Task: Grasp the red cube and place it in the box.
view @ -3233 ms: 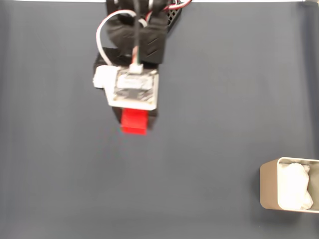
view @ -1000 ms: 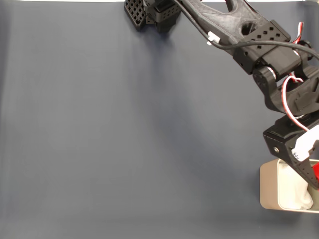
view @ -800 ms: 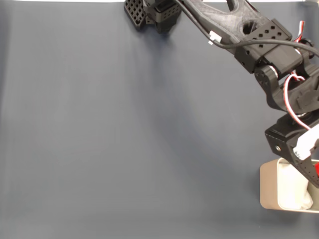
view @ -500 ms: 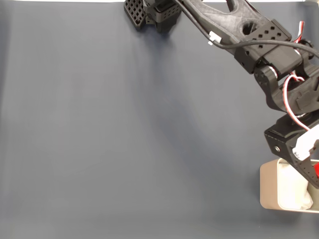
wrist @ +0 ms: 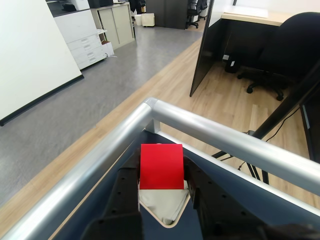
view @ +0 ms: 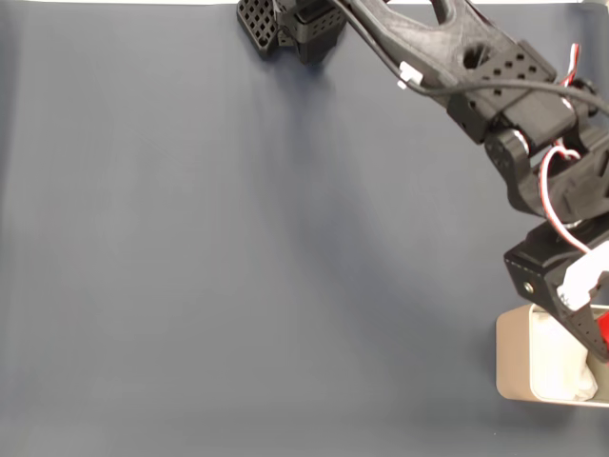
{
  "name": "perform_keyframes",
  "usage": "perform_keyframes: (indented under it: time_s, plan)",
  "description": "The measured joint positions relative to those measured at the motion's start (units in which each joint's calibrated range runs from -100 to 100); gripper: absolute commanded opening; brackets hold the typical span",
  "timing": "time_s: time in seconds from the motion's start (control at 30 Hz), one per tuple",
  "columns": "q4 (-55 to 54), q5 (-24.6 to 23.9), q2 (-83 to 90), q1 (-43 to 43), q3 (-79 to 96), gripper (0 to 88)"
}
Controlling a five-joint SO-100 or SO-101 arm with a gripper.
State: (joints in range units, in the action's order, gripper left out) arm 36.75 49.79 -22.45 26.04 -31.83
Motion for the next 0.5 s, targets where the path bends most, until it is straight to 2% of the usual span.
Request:
perform_keyframes:
  time_s: [0.4, 0.5]
  plan:
    - [-1.03, 0.00, -0.87, -0.22, 0.00, 0.1]
    - [-1.03, 0.00, -0.87, -0.22, 0.00, 3.3]
